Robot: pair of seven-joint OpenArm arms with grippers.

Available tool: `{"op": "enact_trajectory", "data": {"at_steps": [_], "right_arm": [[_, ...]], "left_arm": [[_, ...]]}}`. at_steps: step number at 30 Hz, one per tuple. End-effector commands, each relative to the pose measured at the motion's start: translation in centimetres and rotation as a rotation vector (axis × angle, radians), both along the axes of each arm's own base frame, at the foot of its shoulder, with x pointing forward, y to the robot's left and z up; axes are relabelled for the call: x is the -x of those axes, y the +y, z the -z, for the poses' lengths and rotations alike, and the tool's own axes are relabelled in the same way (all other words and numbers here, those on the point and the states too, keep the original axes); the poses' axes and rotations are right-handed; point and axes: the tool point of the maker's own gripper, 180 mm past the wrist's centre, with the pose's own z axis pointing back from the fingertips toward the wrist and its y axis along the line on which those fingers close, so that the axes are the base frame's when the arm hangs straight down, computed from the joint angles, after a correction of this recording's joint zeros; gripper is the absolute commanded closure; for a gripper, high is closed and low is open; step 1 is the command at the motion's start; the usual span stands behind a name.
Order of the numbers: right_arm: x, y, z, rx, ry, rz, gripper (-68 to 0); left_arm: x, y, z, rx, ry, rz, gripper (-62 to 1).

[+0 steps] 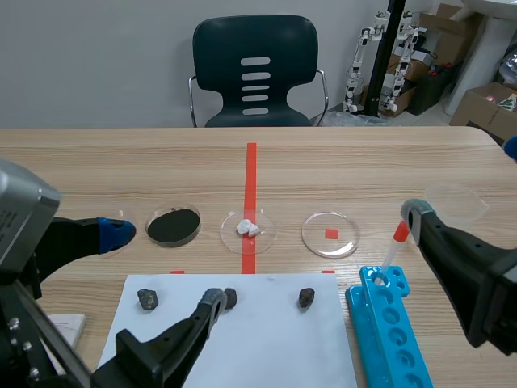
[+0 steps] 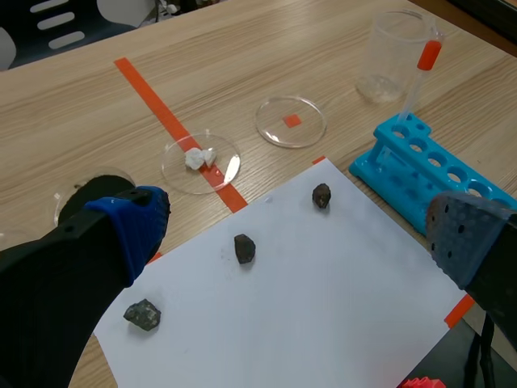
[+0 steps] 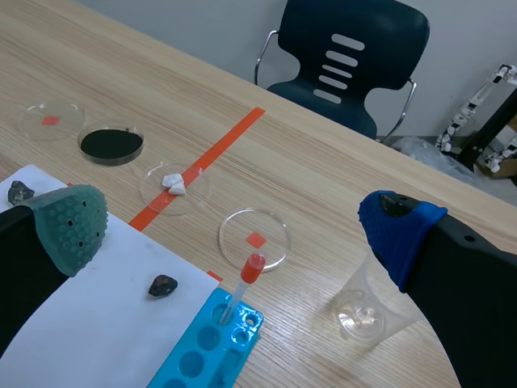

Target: Return to the home posture

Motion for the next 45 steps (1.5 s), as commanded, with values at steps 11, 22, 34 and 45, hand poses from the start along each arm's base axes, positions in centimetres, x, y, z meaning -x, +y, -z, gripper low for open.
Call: {"op": "enact_trajectory", "data": {"at_steps": [11,22,34,45], "right_arm": [[-0.2,0.4,-1.1,-0.014,-0.035,-0.014,-67.9],[0.8,3.1,-1.5,-0.045,-0.039,-0.177,-67.9],[-0.7,3.2,-3.5,-0.098,-0.108,-0.170,-67.9],[0.1,4.0,-1.7,-0.029,-0.120,-0.118,-67.9]], "left_arm": [[-0.2,0.7,-0.3,-0.004,-0.012,-0.020,-62.3],[-0.4,1.0,-0.1,-0.019,-0.009,-0.027,-62.3],[-1.2,2.4,-0.5,-0.051,-0.040,-0.048,-62.3],[-1.4,3.1,-0.7,-0.104,-0.079,-0.024,-62.3]]}}
